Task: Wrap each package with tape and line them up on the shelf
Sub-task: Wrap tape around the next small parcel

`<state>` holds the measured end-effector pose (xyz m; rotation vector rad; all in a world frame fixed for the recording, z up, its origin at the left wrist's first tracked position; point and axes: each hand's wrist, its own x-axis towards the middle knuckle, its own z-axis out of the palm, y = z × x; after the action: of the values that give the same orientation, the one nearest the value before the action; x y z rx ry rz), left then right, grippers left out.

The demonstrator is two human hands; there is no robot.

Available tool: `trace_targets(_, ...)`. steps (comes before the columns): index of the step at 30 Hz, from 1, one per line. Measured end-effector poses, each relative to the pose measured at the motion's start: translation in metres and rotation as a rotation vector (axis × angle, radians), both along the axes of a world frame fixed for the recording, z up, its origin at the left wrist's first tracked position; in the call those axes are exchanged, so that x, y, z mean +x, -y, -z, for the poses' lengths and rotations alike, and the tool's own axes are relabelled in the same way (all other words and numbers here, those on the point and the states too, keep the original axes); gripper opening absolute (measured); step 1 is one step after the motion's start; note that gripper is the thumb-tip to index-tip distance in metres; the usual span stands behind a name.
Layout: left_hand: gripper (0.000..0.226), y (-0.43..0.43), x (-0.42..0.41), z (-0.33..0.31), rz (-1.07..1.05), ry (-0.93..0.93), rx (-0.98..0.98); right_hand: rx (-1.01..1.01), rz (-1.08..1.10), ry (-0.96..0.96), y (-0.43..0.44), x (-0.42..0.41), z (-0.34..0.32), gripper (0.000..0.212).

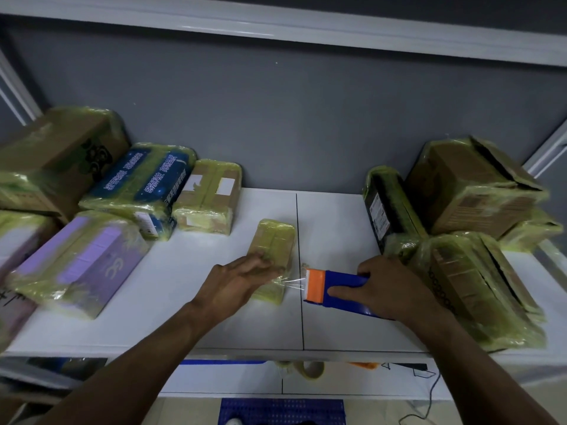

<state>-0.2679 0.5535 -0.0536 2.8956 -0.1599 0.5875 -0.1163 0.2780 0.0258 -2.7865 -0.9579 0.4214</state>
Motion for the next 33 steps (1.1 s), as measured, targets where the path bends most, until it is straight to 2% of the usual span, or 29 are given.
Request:
trace_targets(2, 0.069, 0.004, 0.000, 0.000, 0.007, 0.037, 0.008, 0.000, 0.025, -0.012, 0.003, 0.001, 0.003, 0.068)
trace_targets(4, 0.049, 0.007, 0.000, 0.003, 0.010, 0.063, 0.004, 0.051, 0.097, -0.030, 0.005, 0.002, 0.003, 0.070)
trace_targets(6, 0.035, 0.010, 0.000, 0.006, -0.022, 0.049, -0.012, 0.040, 0.080, -0.038, 0.005, 0.001, 0.005, 0.067)
trace_targets(10, 0.039, 0.014, 0.005, 0.009, -0.068, 0.068, -0.045, 0.069, 0.063, -0.059, 0.008, 0.000, 0.005, 0.057)
trace_targets(14, 0.036, 0.007, 0.008, 0.011, -0.053, 0.085, -0.093, 0.108, 0.088, -0.069, 0.011, -0.002, 0.001, 0.062)
trace_targets(23, 0.033, 0.006, 0.004, 0.024, -0.041, 0.098, -0.202, 0.021, 0.078, -0.048, 0.015, -0.002, 0.006, 0.061)
trace_targets(28, 0.033, 0.017, -0.001, 0.033, -0.067, 0.143, -0.397, -0.003, 0.130, -0.005, 0.005, -0.004, 0.022, 0.070)
trace_targets(33, 0.044, 0.032, 0.004, 0.039, -0.110, 0.213, -0.514, -0.002, 0.133, 0.057, -0.008, -0.011, 0.032, 0.069)
